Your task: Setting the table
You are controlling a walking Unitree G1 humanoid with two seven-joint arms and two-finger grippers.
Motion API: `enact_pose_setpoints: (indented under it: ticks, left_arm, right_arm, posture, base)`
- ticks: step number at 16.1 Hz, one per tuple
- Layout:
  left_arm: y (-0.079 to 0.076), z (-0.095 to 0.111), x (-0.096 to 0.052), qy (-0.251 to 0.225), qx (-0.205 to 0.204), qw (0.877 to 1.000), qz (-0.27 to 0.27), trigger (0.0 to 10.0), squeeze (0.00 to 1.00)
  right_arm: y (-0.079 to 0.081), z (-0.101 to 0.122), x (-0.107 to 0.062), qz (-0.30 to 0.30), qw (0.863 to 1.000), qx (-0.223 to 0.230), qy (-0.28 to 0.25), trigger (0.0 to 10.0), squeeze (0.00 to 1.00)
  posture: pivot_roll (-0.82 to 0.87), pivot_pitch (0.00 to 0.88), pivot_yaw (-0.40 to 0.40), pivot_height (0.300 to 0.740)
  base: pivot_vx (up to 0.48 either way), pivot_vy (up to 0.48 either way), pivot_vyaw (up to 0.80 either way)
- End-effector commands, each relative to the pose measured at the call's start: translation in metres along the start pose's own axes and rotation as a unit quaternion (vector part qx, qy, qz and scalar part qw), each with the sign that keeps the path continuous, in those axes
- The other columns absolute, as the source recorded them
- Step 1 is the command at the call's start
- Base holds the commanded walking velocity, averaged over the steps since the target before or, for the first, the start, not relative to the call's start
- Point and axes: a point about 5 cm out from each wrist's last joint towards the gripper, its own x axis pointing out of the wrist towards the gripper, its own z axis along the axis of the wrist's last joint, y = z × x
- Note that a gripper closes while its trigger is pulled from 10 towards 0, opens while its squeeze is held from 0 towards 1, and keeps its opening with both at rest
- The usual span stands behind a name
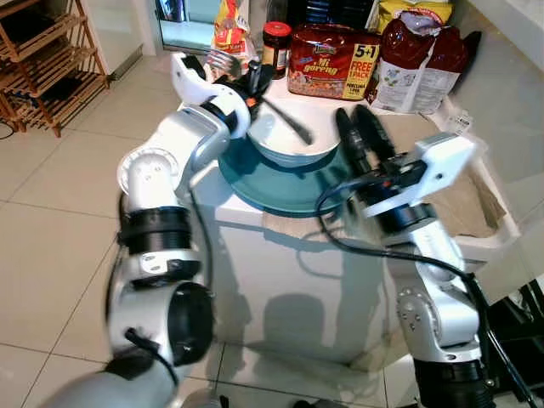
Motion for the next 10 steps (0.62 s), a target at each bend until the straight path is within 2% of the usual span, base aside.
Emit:
enact_pose_setpoints:
  ticks: [1, 2, 3, 5, 6, 7, 8, 10]
  left_arm:
    - [-0.008, 0.001, 0.003, -0.004, 0.033, 0.999, -0.003, 0.0, 0.00]
    - [-0.019, 0.016, -0.002, -0.024, 0.095, 0.995, -0.015, 0.0, 0.00]
    - [-0.024, 0.020, -0.004, -0.027, 0.115, 0.993, -0.022, 0.0, 0.00]
    - [-0.036, 0.020, -0.014, -0.024, 0.193, 0.980, -0.041, 0.0, 0.00]
    - [-0.040, 0.016, -0.019, -0.021, 0.246, 0.968, -0.043, 2.5, 0.00]
    - [-0.042, 0.005, -0.029, -0.002, 0.357, 0.933, -0.037, 10.0, 0.00]
    - [-0.043, 0.001, -0.033, 0.003, 0.391, 0.920, -0.034, 10.0, 0.00]
    - [-0.045, 0.005, -0.048, -0.023, 0.480, 0.877, -0.017, 10.0, 0.00]
  right_arm:
    - [-0.011, 0.005, -0.004, -0.034, 0.999, -0.011, -0.007, 10.0, 0.35]
    - [-0.028, 0.008, -0.011, -0.080, 0.997, 0.003, -0.002, 10.0, 0.00]
    - [-0.032, 0.010, -0.013, -0.087, 0.996, 0.004, -0.002, 10.0, 0.00]
    - [-0.037, 0.012, -0.015, -0.105, 0.994, 0.011, 0.010, 10.0, 0.00]
    - [-0.037, 0.013, -0.015, -0.113, 0.993, 0.020, 0.017, 10.0, 0.00]
    - [-0.032, 0.015, -0.011, -0.110, 0.993, 0.041, 0.029, 10.0, 0.00]
    - [-0.029, 0.016, -0.009, -0.107, 0.993, 0.046, 0.033, 10.0, 0.00]
    - [-0.017, 0.017, -0.004, -0.086, 0.993, 0.061, 0.051, 10.0, 0.00]
  posture:
    - [0.07, 0.025, -0.054, 0.740]
    - [0.07, 0.027, -0.055, 0.740]
    - [0.07, 0.033, -0.051, 0.740]
    - [0.07, 0.040, -0.049, 0.740]
    - [0.07, 0.043, -0.048, 0.740]
    - [0.07, 0.050, -0.046, 0.740]
    - [0.07, 0.051, -0.046, 0.740]
    - [0.08, 0.061, -0.045, 0.740]
  base:
    - [0.000, 0.000, 0.00]
    - [0.000, 0.000, 0.00]
    - [0.000, 0.000, 0.00]
    - [0.000, 0.000, 0.00]
    - [0.000, 0.000, 0.00]
    - [0.000, 0.000, 0.00]
    - [0.000, 0.000, 0.00]
    - [0.000, 0.000, 0.00]
